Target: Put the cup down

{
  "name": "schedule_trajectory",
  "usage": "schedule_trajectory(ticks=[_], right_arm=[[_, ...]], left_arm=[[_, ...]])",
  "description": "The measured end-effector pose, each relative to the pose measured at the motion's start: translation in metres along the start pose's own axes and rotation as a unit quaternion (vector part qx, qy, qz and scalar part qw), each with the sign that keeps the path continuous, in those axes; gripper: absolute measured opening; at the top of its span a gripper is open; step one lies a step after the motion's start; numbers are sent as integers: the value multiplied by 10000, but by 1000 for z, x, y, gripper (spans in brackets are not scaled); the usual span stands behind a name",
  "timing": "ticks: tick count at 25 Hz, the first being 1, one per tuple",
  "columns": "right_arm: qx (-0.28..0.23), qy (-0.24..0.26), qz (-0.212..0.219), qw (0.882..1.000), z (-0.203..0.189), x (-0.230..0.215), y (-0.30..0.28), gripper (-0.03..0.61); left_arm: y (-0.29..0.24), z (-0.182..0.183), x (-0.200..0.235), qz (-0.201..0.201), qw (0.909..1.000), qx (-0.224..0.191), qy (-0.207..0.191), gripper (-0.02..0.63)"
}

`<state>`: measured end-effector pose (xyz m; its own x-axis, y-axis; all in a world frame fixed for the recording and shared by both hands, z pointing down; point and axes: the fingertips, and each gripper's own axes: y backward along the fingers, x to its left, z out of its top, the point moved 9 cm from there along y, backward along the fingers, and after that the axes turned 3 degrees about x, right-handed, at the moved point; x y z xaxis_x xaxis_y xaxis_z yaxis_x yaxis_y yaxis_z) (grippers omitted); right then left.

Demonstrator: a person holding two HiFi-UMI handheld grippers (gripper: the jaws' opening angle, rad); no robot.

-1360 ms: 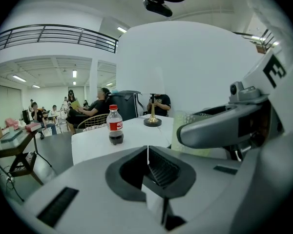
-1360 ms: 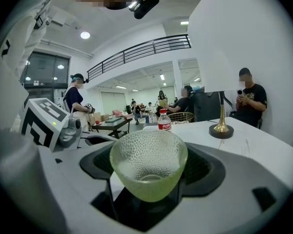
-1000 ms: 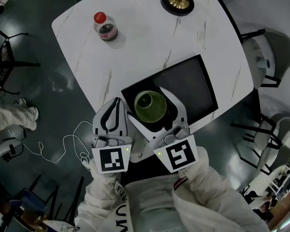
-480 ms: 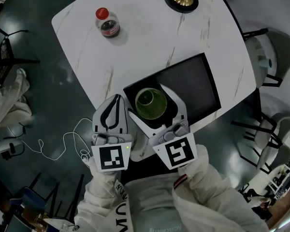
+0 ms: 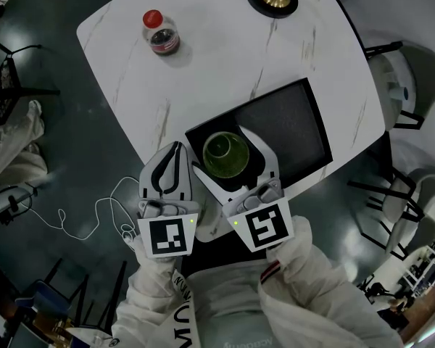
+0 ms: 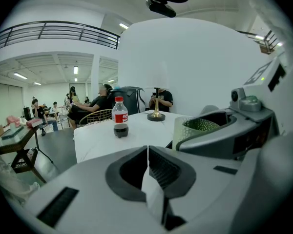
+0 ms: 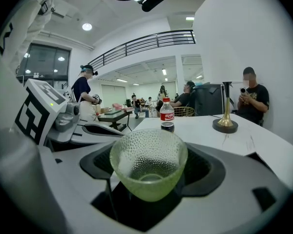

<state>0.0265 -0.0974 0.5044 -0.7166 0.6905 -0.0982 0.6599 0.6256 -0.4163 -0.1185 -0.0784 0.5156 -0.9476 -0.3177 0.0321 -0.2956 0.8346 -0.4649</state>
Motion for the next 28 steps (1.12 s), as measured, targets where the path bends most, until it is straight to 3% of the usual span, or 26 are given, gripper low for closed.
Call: schedule_trajectory(ticks=[11, 28], right_arm=[[264, 370, 65, 9989, -3, 2, 1, 399], [316, 342, 214, 9987, -3, 1, -1, 399]], left_arm=[[1, -2, 0, 11, 10000, 20, 12, 15], [3, -3, -3, 16, 10000, 23, 72, 15]])
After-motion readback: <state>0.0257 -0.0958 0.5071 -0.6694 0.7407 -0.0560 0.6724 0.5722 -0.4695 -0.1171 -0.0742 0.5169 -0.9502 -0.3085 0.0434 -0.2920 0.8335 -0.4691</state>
